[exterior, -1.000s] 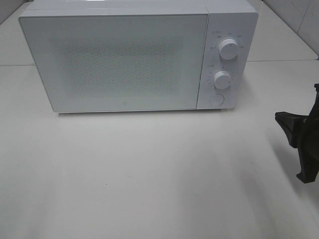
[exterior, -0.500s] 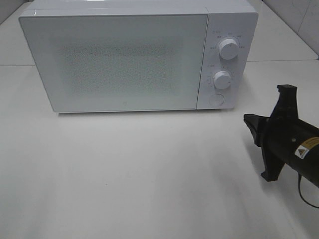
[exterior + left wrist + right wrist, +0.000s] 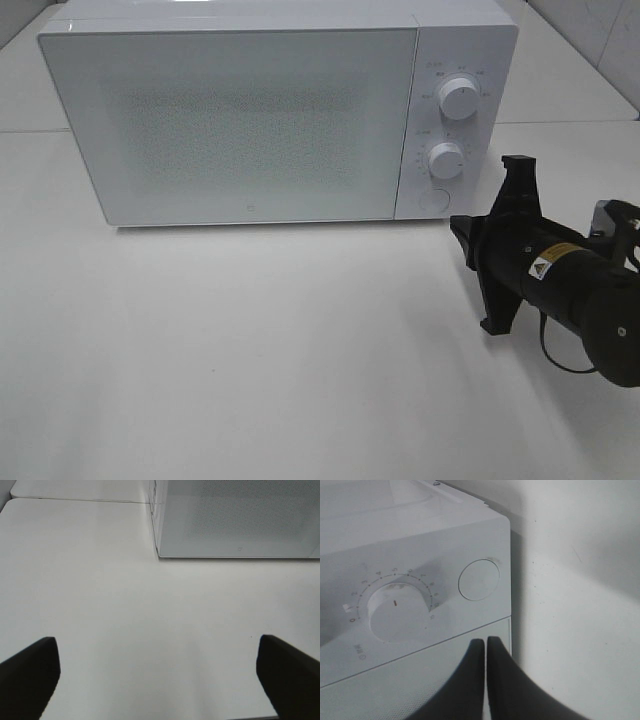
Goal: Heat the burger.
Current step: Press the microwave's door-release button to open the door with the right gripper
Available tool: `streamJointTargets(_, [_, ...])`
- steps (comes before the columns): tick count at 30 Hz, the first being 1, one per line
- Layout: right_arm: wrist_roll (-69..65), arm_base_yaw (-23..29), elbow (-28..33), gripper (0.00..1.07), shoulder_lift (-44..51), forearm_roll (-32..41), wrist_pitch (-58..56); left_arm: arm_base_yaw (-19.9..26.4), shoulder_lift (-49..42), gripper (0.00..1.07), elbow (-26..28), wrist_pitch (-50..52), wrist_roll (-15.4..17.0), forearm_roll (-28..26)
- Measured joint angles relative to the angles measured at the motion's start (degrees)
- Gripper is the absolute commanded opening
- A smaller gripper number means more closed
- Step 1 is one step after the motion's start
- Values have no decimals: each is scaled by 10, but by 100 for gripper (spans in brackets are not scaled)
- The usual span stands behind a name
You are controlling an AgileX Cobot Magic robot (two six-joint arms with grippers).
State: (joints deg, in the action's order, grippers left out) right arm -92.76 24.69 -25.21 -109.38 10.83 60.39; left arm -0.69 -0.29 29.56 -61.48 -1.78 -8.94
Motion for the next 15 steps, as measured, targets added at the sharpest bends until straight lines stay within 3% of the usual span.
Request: streamJointTargets(15, [-9,-2,-103,0,-66,28,-50,0,0,100,0,0,0,0])
